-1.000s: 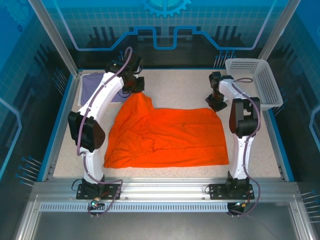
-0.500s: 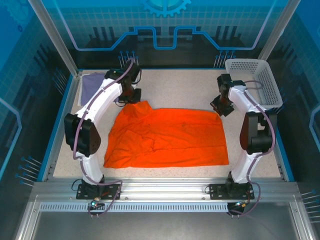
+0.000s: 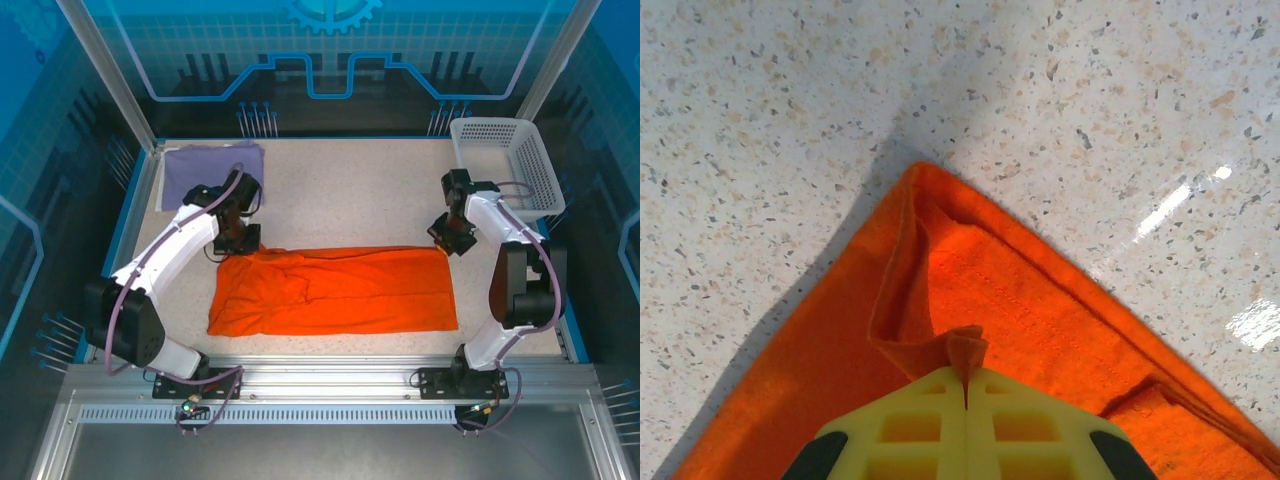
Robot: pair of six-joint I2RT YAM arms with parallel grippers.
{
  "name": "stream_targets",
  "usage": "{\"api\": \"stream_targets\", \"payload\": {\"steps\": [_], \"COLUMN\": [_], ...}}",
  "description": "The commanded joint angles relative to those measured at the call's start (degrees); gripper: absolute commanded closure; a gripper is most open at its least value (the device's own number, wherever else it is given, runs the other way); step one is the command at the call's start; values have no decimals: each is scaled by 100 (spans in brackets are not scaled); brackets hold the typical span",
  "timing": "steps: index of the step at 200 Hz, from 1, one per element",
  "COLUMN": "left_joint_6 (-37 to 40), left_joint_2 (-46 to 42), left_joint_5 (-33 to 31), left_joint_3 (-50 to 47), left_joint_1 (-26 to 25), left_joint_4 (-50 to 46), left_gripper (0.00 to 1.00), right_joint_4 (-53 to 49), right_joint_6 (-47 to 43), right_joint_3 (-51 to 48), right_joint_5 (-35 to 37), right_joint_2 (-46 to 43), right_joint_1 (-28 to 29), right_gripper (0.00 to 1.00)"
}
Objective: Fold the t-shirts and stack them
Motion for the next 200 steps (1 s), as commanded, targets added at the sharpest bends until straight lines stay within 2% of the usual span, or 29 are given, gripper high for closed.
{"api": "stream_targets", "payload": {"steps": [1, 85, 125, 135, 151, 160, 164, 187, 200], "left_joint_6": [-221, -507, -668, -740, -943, -1107, -1185, -1557, -1693], "left_joint_2": [-130, -469, -459, -339, -126, -73, -80, -566, -960], "left_joint_5": [130, 136, 393, 521, 575, 597, 597, 464, 261], "left_joint_3": [-190, -587, -958, -1083, -1303, -1405, -1427, -1287, -1058], "left_joint_1": [-61, -107, -191, -195, -235, -233, -232, -266, -264], "left_joint_4": [168, 80, 177, 227, 259, 241, 205, -190, -475], "left_gripper": [100, 100, 100, 100, 88, 66, 61, 43, 37], "right_joint_4": [-35, -32, 260, 356, 420, 410, 387, 122, -85], "right_joint_6": [-97, -139, -147, -148, -148, -156, -158, -316, -511], "right_joint_3": [-153, -720, -1107, -1173, -1245, -1281, -1301, -1376, -1328], "right_joint_5": [-10, -40, -116, -165, -293, -360, -386, -357, -241], "right_joint_2": [-114, -351, -195, -108, 35, 46, 22, -445, -814], "right_joint_1": [-31, 15, 2, 2, 3, 4, 4, -76, -159], "right_gripper": [100, 100, 100, 95, 86, 79, 76, 52, 49]}}
